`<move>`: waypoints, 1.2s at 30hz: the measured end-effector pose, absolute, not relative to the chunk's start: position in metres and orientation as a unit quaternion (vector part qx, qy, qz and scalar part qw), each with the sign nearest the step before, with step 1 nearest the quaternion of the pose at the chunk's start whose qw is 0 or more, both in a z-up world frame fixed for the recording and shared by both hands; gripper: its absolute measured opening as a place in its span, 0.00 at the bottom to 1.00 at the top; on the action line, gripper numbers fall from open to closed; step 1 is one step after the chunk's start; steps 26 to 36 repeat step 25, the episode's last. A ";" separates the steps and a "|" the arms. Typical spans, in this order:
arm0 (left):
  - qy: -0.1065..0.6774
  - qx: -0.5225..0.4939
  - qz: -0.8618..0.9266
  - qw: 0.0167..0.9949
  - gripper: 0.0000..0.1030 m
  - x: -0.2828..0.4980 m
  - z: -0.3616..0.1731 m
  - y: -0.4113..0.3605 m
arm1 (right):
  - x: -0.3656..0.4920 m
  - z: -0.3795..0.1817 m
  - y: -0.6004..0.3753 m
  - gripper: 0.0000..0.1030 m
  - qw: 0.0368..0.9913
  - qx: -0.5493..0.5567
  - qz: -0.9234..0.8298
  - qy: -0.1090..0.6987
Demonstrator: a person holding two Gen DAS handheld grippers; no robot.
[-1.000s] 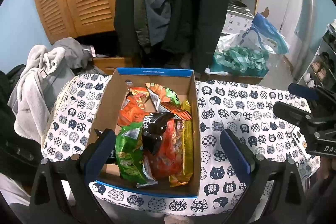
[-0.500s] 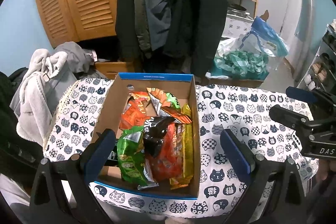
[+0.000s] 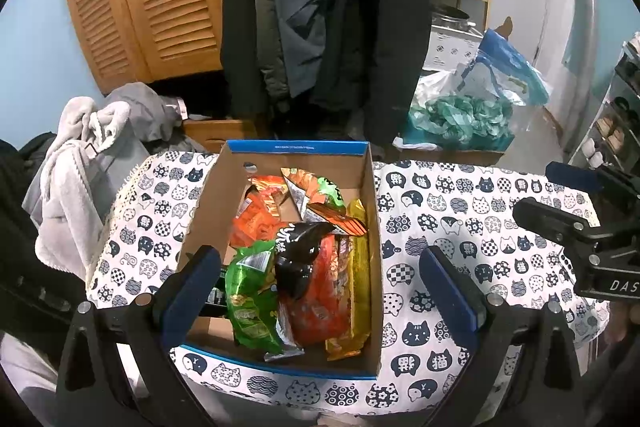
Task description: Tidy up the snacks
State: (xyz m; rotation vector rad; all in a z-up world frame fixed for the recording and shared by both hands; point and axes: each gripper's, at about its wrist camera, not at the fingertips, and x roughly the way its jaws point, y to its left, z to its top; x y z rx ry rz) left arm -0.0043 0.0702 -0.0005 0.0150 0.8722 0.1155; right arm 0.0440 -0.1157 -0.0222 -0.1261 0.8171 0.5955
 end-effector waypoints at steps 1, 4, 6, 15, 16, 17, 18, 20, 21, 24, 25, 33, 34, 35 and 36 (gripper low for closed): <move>0.423 0.008 0.057 0.904 0.98 -0.004 -0.001 0.070 | 0.044 -0.022 -0.115 0.78 0.873 -0.061 0.285 0.391; 0.424 0.011 0.057 0.904 0.98 -0.004 -0.001 0.069 | 0.046 -0.021 -0.116 0.78 0.873 -0.060 0.284 0.392; 0.423 0.011 0.056 0.904 0.98 -0.004 -0.001 0.068 | 0.046 -0.021 -0.116 0.78 0.873 -0.059 0.285 0.391; 0.424 0.010 0.057 0.904 0.98 -0.005 -0.001 0.069 | 0.046 -0.022 -0.116 0.78 0.873 -0.060 0.284 0.392; 0.425 0.009 0.057 0.904 0.98 -0.005 -0.001 0.068 | 0.045 -0.022 -0.116 0.78 0.873 -0.059 0.284 0.391; 0.424 0.009 0.057 0.904 0.98 -0.005 -0.001 0.069 | 0.045 -0.022 -0.116 0.78 0.873 -0.059 0.284 0.391; 0.425 0.009 0.058 0.903 0.98 -0.005 -0.002 0.068 | 0.046 -0.022 -0.116 0.78 0.873 -0.059 0.284 0.391; 0.425 0.009 0.057 0.903 0.98 -0.005 -0.002 0.068 | 0.045 -0.022 -0.116 0.78 0.874 -0.060 0.284 0.391; 0.425 0.009 0.056 0.903 0.98 -0.005 -0.002 0.069 | 0.045 -0.022 -0.116 0.78 0.873 -0.060 0.284 0.391; 0.425 0.010 0.055 0.903 0.98 -0.006 -0.002 0.070 | 0.046 -0.021 -0.117 0.78 0.873 -0.060 0.284 0.391; 0.426 0.010 0.058 0.903 0.98 -0.006 -0.002 0.070 | 0.046 -0.021 -0.117 0.78 0.873 -0.060 0.285 0.391; 0.426 0.010 0.058 0.903 0.98 -0.006 -0.002 0.070 | 0.046 -0.021 -0.117 0.78 0.873 -0.060 0.285 0.391; 0.426 0.010 0.058 0.903 0.98 -0.006 -0.002 0.070 | 0.046 -0.021 -0.117 0.78 0.873 -0.060 0.285 0.391; 0.426 0.010 0.058 0.903 0.98 -0.006 -0.002 0.070 | 0.046 -0.021 -0.117 0.78 0.873 -0.060 0.285 0.391; 0.426 0.010 0.058 0.903 0.98 -0.006 -0.002 0.070 | 0.046 -0.021 -0.117 0.78 0.873 -0.060 0.285 0.391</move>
